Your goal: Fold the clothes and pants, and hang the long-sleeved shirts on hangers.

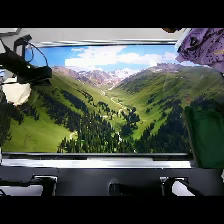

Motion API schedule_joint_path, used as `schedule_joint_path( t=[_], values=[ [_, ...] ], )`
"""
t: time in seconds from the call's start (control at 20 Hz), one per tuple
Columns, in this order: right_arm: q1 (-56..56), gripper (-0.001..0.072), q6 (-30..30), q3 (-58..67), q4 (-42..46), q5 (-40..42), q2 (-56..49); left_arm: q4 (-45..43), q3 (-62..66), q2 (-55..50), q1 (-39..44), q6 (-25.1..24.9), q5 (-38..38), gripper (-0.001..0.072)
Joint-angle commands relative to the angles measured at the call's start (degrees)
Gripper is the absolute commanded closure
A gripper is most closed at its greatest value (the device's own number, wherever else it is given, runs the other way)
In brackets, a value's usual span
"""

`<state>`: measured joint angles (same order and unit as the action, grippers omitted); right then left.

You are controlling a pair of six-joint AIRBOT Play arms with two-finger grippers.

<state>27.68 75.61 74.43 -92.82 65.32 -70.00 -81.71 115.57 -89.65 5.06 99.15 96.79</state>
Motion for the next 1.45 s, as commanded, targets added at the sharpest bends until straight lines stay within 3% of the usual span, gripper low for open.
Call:
schedule_joint_path(
  t=[0.0, 0.05, 0.1, 0.25, 0.5, 1.4],
  values=[
    [-12.0, 0.0575, 6.5, 2.7, -10.5, -10.8, 1.0, 0.0, 0.0, 2.9, -2.1, -4.8, -5.9, 0.0684],
    [-16.7, 0.0655, 8.2, 2.7, -10.2, -10.1, 1.0, 0.0, -0.1, 4.1, -3.0, -4.9, -7.6, 0.0684],
    [-20.9, 0.0678, 10.1, 2.7, -10.0, -9.5, 1.0, 0.0, -1.1, 5.5, -3.8, -5.4, -9.0, 0.0684],
    [-33.8, 0.0679, 13.3, 2.7, -7.6, -8.8, 1.0, 0.0, -12.0, 11.8, -5.6, -8.8, -13.1, 0.0685],
    [-46.7, 0.0678, 10.0, 2.7, -4.2, -10.0, 0.7, -0.2, -30.3, 22.0, -6.9, -9.9, -18.4, 0.0684],
    [-48.2, 0.0678, 10.1, 2.7, -4.0, -9.7, 0.7, -0.9, -31.8, 22.8, -6.8, -9.7, -17.8, 0.0682]
  ],
)
